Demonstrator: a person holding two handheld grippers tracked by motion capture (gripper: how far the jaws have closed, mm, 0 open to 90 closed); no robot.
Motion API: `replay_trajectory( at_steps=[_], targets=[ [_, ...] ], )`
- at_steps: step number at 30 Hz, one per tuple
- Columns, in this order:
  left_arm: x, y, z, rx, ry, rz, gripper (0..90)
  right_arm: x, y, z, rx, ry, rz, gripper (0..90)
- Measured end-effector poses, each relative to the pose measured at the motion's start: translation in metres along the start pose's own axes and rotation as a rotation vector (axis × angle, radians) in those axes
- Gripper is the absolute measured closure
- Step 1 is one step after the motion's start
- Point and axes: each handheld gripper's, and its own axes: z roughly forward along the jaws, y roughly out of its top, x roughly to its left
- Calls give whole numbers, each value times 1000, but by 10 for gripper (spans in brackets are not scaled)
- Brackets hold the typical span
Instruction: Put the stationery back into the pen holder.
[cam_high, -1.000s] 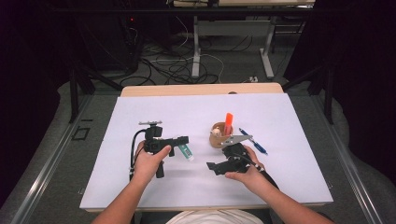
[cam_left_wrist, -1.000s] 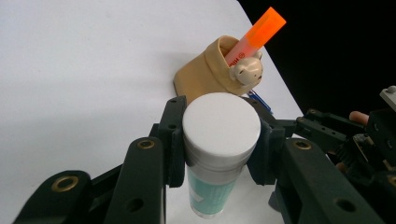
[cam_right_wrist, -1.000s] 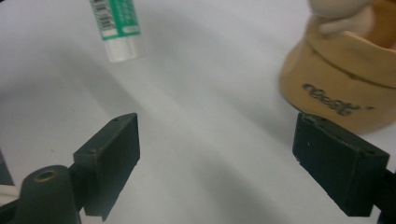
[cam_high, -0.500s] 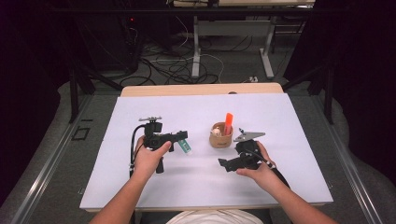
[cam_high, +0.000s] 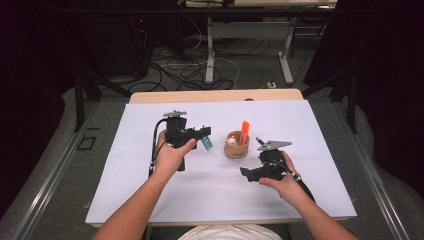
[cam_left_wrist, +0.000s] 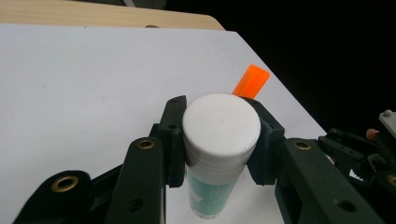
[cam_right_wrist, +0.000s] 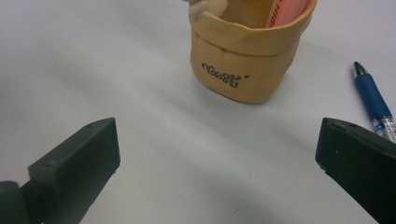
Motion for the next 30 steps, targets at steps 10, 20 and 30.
replay_trajectory(
  at_steps=[10,20,30],
  targets=[
    [-17,25,24,3,22,76,645,-2,-1,-1,-13,-6,7,0],
    [-28,35,46,-6,39,119,645,-3,-2,1,-11,0,2,0],
    [-34,35,64,-18,50,151,645,-4,-3,2,-5,6,12,0]
  ],
)
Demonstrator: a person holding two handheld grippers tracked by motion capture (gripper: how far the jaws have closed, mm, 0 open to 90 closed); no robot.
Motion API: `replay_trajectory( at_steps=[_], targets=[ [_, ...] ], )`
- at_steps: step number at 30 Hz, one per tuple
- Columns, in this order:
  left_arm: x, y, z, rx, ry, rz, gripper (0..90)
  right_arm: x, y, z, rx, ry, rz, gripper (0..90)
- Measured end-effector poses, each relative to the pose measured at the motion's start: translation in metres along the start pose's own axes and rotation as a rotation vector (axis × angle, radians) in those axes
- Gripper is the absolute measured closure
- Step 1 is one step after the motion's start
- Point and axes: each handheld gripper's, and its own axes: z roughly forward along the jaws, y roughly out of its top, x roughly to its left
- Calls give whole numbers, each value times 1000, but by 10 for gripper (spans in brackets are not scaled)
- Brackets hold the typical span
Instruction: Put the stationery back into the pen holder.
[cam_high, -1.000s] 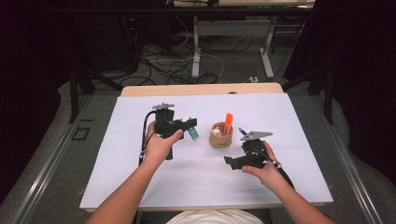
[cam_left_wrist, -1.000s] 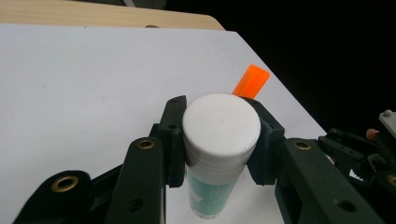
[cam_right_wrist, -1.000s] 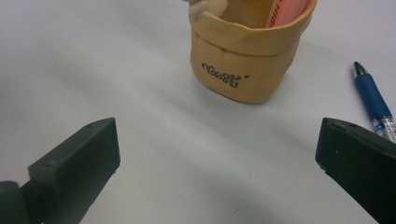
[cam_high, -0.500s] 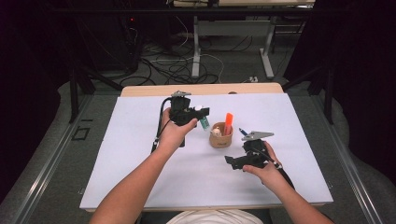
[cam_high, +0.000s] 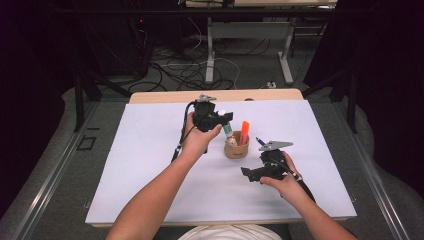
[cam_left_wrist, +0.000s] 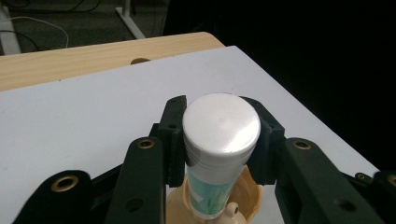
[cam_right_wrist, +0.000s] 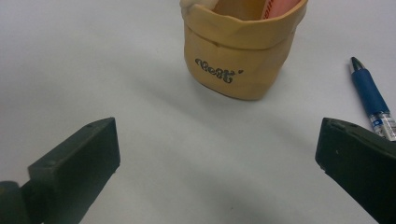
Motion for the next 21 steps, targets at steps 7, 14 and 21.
replay_trajectory(
  at_steps=[7,14,21],
  targets=[
    [-1,-3,9,0,11,1,645,1,-1,1,9,6,1,0],
    [-1,-5,16,-4,14,-1,645,1,-1,2,13,9,1,0],
    [-1,-12,23,10,16,6,645,1,-2,3,14,12,-9,0]
  ],
)
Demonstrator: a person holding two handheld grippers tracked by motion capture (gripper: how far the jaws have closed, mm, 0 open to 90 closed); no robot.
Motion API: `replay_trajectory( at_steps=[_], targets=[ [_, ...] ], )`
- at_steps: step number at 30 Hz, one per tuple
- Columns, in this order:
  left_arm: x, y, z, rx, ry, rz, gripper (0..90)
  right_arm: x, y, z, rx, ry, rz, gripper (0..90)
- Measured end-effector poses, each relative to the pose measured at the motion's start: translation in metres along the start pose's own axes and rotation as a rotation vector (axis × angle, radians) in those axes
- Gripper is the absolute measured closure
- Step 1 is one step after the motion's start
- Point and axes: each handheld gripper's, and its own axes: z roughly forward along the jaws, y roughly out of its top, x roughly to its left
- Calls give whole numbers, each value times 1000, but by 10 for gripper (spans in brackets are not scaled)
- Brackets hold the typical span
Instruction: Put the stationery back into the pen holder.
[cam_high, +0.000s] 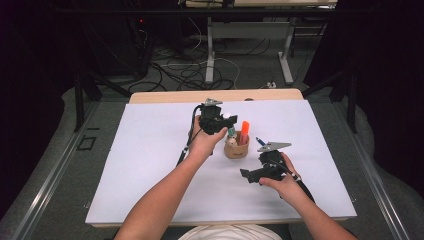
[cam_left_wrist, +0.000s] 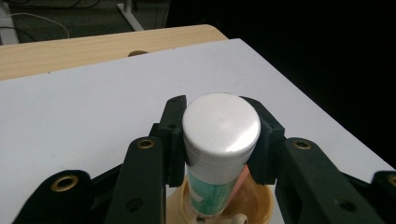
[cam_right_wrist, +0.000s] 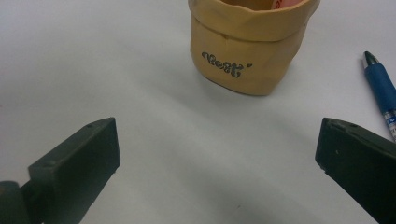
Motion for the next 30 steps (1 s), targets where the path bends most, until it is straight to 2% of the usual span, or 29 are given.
replay_trajectory(
  at_steps=[4,8,11,13,25,28,30],
  targets=[
    [0,-4,3,5,-3,-10,645,1,0,0,8,7,3,0],
    [0,-7,7,12,-3,6,644,1,-1,1,10,10,6,0],
    [-1,-9,8,21,-4,1,644,1,-1,1,11,10,2,0],
    [-1,-11,10,28,3,20,644,1,-1,1,10,10,4,0],
    [-2,-17,17,64,12,39,641,0,-1,1,10,11,4,0],
    [-2,-18,17,62,12,44,615,0,-1,1,9,9,1,0],
    [-3,-18,17,39,2,52,592,0,-1,1,13,10,8,0]
  ],
)
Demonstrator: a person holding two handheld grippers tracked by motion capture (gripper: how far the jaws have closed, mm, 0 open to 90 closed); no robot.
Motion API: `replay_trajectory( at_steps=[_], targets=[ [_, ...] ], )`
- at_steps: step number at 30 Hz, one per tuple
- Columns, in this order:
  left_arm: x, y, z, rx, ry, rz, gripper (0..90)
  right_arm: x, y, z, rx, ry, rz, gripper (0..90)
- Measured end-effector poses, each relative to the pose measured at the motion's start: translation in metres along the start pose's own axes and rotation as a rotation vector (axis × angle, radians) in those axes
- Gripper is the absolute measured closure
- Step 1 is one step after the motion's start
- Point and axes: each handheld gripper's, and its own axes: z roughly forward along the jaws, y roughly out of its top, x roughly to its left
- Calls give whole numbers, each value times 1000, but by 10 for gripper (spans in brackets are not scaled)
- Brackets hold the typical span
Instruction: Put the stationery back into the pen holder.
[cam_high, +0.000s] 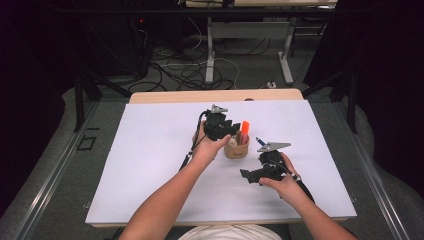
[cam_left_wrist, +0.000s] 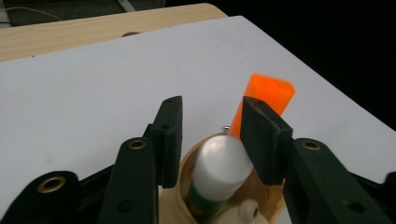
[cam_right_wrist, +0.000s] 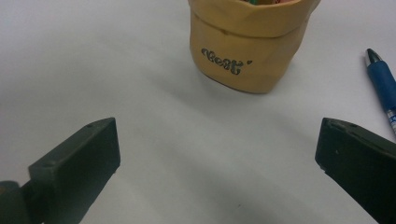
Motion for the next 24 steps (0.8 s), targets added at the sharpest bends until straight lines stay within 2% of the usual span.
replay_trajectory(
  at_steps=[15,24],
  targets=[
    [0,2,-6,-13,11,6,470,-1,1,-1,-4,-11,-5,0],
    [2,5,-16,-20,34,30,403,-3,2,-2,-10,-26,-7,0]
  ],
)
